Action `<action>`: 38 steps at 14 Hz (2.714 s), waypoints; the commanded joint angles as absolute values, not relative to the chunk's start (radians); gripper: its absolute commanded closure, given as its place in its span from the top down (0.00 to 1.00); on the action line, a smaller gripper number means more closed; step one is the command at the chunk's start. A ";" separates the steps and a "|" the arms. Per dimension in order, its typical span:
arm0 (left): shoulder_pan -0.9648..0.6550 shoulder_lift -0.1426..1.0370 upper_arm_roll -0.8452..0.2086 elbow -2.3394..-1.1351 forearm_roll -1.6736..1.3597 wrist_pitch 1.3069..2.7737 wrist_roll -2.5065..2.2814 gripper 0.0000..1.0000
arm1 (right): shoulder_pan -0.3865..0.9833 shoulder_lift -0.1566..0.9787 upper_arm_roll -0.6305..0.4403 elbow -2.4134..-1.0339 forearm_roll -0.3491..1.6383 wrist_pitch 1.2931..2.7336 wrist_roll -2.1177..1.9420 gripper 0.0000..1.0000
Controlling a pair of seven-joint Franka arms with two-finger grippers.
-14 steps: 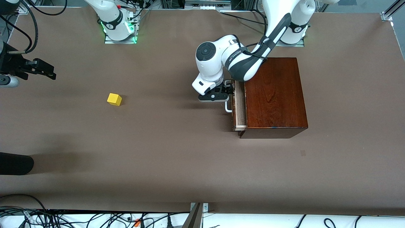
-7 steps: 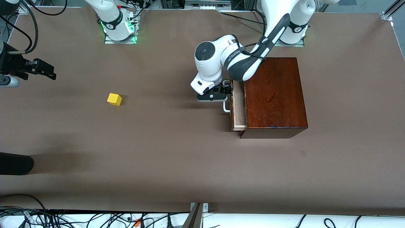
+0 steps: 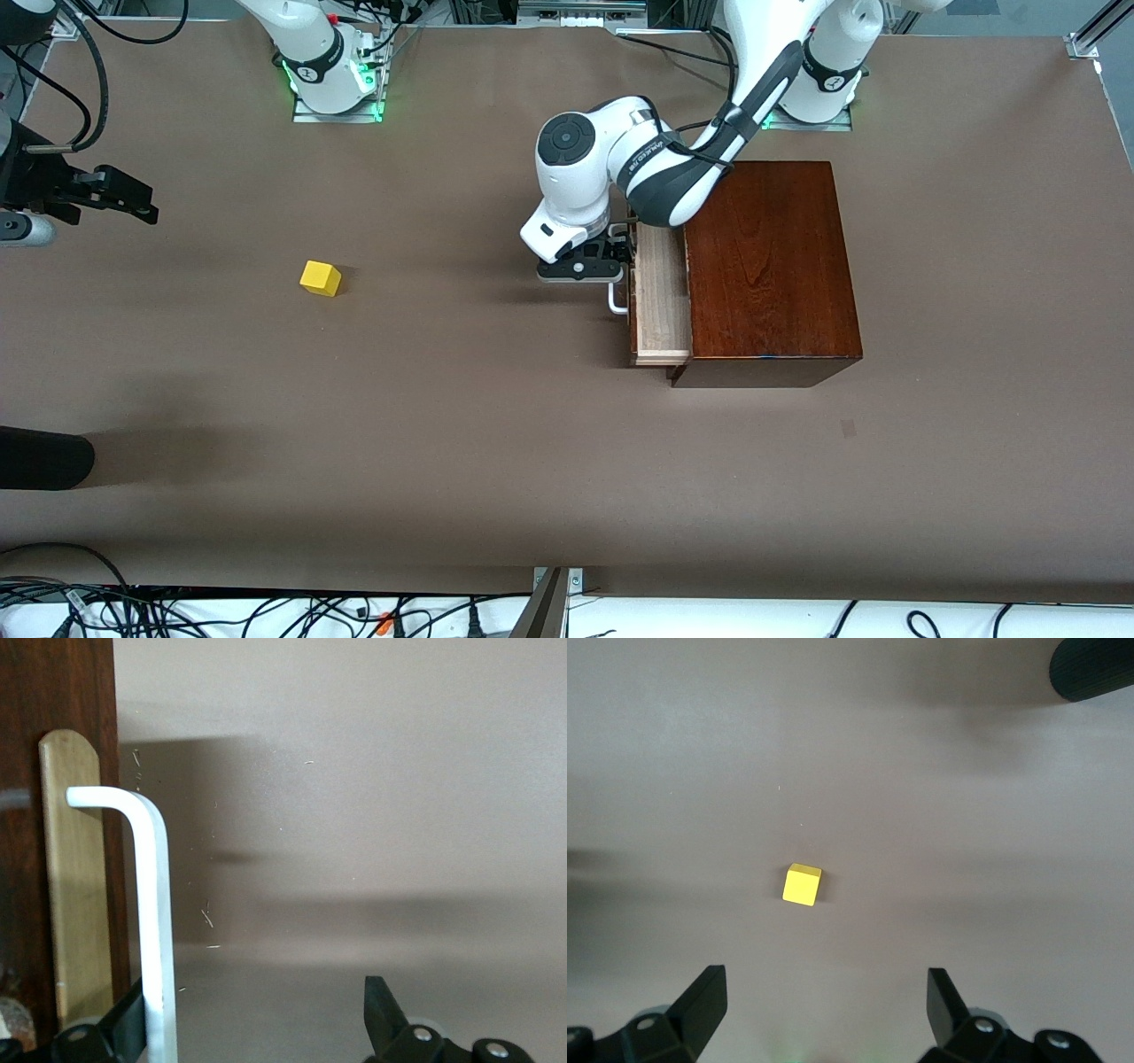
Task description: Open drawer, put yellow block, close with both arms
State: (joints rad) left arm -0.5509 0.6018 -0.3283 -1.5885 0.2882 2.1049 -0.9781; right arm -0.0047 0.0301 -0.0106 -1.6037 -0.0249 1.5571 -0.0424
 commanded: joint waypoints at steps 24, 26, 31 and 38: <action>-0.037 0.219 -0.333 -1.457 0.057 1.494 -0.298 1.00 | -0.011 -0.319 0.104 -2.514 0.084 2.233 0.299 1.00; 0.041 0.192 -0.333 -1.456 0.057 1.457 -0.189 1.00 | -0.011 -0.286 0.104 -2.592 0.083 2.372 0.301 1.00; 0.014 0.068 -0.148 -1.506 0.008 1.448 -0.016 1.00 | -0.012 -0.065 0.084 -2.634 0.083 2.630 0.304 1.00; -0.020 -0.054 0.002 -1.669 -0.008 1.629 0.066 1.00 | -0.011 0.121 0.087 -2.605 0.083 2.822 0.305 1.00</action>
